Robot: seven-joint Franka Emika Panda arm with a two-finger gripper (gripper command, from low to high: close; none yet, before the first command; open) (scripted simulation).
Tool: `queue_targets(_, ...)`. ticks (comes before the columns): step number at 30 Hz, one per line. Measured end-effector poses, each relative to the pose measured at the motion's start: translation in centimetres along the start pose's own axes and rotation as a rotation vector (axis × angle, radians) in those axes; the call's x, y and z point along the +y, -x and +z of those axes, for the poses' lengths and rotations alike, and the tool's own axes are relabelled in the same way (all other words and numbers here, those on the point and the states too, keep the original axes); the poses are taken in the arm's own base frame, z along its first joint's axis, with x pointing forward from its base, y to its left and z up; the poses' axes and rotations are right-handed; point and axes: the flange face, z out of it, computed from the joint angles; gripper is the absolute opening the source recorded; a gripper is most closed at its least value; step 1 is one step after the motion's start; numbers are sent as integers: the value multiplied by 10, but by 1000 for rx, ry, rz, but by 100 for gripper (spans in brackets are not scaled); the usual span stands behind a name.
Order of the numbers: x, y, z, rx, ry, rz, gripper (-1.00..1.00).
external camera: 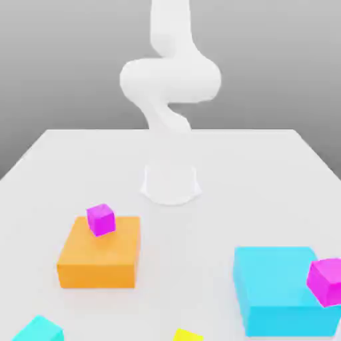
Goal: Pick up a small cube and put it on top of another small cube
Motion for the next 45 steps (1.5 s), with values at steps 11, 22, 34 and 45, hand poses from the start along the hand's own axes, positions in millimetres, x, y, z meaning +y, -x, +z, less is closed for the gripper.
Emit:
queue_targets(11, 10, 23, 197, -137, 249, 106, 0)
queue_targets(22, 74, 93, 370, -295, 466, 218, 0)
queue_targets(34, 167, 198, 508, -421, 608, 310, -100)
queue_targets(45, 144, 177, 474, -422, 607, 310, -100)
